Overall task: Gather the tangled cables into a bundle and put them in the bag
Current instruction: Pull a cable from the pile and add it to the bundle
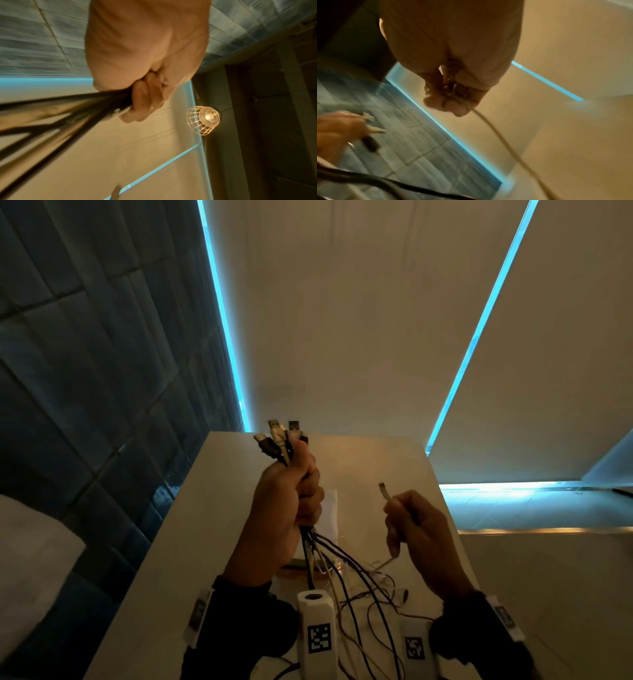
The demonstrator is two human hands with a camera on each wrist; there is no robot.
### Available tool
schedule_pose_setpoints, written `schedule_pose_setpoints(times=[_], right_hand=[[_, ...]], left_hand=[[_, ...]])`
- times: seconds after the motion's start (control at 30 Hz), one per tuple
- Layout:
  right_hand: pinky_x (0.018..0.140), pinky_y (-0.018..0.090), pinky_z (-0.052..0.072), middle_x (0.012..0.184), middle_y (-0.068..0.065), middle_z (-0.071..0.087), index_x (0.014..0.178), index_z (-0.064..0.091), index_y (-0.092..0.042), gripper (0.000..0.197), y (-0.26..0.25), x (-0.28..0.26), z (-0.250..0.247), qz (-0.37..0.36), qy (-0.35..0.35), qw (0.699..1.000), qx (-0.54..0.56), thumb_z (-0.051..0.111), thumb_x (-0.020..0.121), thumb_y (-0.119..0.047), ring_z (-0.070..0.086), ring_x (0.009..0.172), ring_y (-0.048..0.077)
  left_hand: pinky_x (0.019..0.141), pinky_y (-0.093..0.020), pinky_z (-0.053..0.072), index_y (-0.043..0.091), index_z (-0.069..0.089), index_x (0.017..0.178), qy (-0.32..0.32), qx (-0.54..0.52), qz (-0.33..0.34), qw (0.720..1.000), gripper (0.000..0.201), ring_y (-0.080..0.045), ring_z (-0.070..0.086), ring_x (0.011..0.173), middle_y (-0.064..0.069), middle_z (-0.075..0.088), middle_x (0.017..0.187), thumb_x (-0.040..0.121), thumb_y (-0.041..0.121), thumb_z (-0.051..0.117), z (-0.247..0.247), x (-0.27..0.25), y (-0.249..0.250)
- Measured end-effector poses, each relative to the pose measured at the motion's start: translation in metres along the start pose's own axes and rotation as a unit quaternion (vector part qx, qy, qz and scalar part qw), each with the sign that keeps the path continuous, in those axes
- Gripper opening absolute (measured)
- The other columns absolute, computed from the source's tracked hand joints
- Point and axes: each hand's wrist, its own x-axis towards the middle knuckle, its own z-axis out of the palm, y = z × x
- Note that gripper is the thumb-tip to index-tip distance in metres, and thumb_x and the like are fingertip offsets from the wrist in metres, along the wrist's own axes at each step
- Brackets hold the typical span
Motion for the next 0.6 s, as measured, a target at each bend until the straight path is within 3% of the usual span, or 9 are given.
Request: schedule_pose_setpoints(times=[0.1, 0.2, 0.3, 0.43, 0.5, 0.6], right_hand=[[0.039, 0.025, 0.036, 0.054, 0.004, 0.046, 0.085, 0.054, -0.002, 0.023, -0.033, 0.007, 0.017, -0.036, -0.003, 0.997, 0.065, 0.050, 0.093, -0.023, 0.038, 0.040, 0.018], [0.038, 0.022, 0.035, 0.056, 0.003, 0.049, 0.087, 0.055, -0.004, 0.024, -0.056, 0.010, 0.032, -0.055, -0.031, 0.993, 0.097, 0.050, 0.091, -0.027, 0.038, 0.040, 0.015], [0.037, 0.021, 0.036, 0.055, 0.001, 0.051, 0.086, 0.054, -0.001, 0.026, -0.065, 0.012, 0.042, -0.055, -0.049, 0.991, 0.114, 0.050, 0.093, -0.026, 0.039, 0.041, 0.016], [0.046, 0.024, 0.043, 0.056, 0.004, 0.055, 0.081, 0.058, -0.003, 0.024, -0.057, 0.008, 0.042, -0.055, -0.096, 0.989, 0.095, 0.054, 0.092, -0.024, 0.045, 0.045, 0.018], [0.054, 0.027, 0.046, 0.058, 0.004, 0.056, 0.078, 0.061, -0.006, 0.023, -0.051, 0.006, 0.040, -0.047, -0.103, 0.990, 0.086, 0.056, 0.089, -0.025, 0.049, 0.049, 0.018], [0.053, 0.029, 0.044, 0.057, 0.004, 0.055, 0.078, 0.063, -0.008, 0.021, -0.050, 0.007, 0.042, -0.060, -0.077, 0.992, 0.077, 0.057, 0.089, -0.025, 0.047, 0.048, 0.017]], left_hand=[[0.038, -0.020, 0.014, 0.015, 0.045, 0.072, -0.007, 0.068, 0.005, 0.998, 0.027, -0.007, 0.019, 0.038, 0.005, 0.026, 0.051, 0.085, 0.038, 0.052, 0.009, -0.003, -0.007], [0.038, -0.021, 0.020, 0.009, 0.051, 0.085, -0.001, 0.135, 0.005, 0.991, 0.032, -0.008, 0.022, 0.040, 0.006, 0.031, 0.049, 0.079, 0.040, 0.057, 0.014, -0.006, -0.013], [0.037, -0.019, 0.026, 0.011, 0.053, 0.077, 0.022, 0.179, 0.039, 0.983, 0.026, -0.008, 0.027, 0.038, 0.005, 0.035, 0.048, 0.082, 0.036, 0.059, 0.017, -0.007, -0.018], [0.035, -0.018, 0.024, 0.003, 0.055, 0.084, 0.065, 0.120, 0.084, 0.987, 0.021, -0.007, 0.024, 0.035, 0.007, 0.032, 0.044, 0.092, 0.023, 0.054, 0.010, -0.006, -0.015], [0.035, -0.019, 0.022, 0.006, 0.056, 0.084, 0.069, 0.089, 0.099, 0.989, 0.020, -0.007, 0.021, 0.036, 0.006, 0.030, 0.043, 0.091, 0.025, 0.053, 0.004, -0.006, -0.013], [0.036, -0.019, 0.022, 0.009, 0.058, 0.086, 0.056, 0.085, 0.103, 0.989, 0.023, -0.006, 0.021, 0.036, 0.007, 0.030, 0.043, 0.087, 0.032, 0.054, 0.005, -0.006, -0.013]])
